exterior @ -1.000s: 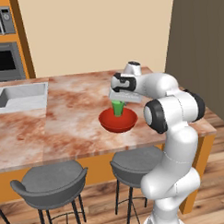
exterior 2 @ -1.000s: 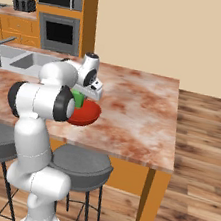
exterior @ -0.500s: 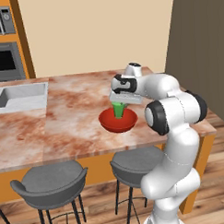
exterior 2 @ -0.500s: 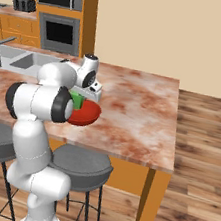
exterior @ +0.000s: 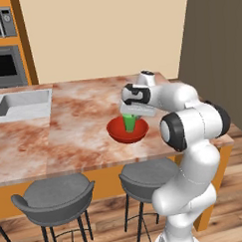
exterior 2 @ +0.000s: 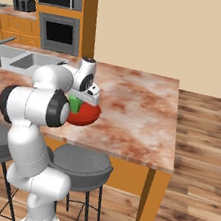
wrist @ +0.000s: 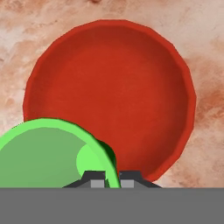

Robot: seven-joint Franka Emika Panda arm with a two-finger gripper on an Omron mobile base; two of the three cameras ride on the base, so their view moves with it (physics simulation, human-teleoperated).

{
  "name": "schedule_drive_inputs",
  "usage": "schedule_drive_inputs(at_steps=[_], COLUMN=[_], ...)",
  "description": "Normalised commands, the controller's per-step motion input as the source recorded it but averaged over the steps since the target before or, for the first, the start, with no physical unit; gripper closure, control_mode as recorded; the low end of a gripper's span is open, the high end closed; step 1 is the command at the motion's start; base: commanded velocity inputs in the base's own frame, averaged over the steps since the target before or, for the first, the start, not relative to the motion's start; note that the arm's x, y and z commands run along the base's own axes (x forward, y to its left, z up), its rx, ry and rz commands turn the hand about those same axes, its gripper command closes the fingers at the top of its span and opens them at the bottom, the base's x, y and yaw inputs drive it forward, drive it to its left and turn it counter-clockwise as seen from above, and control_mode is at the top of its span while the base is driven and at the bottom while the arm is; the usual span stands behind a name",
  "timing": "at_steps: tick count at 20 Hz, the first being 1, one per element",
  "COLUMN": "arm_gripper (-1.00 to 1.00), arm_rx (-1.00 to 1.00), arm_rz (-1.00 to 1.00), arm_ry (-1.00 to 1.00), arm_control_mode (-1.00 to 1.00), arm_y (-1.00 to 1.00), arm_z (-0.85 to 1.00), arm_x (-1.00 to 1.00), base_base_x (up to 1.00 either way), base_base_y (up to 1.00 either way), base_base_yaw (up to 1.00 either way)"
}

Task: Place the cup inside the bowl on the dining table and move the bowl to any counter.

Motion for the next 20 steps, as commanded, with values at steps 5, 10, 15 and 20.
schedule_drive_inputs(at_steps=[5,10,15,20], arm_gripper=[1.00,1.00,1.00,1.00], arm_rx=[0.00,0.00,0.00,0.00], arm_rz=[0.00,0.00,0.00,0.00], arm_ry=[0.00,0.00,0.00,0.00], arm_control_mode=[-1.00,-1.00,-1.00,-1.00], arm_y=[0.00,0.00,0.00,0.00], arm_z=[-0.12,-0.08,0.00,-0.05], arm_x=[0.13,0.28,0.02,0.00], base_base_x=[0.00,0.00,0.00,0.00], base_base_y=[0.00,0.00,0.00,0.00], base_base_yaw=[0.00,0.00,0.00,0.00])
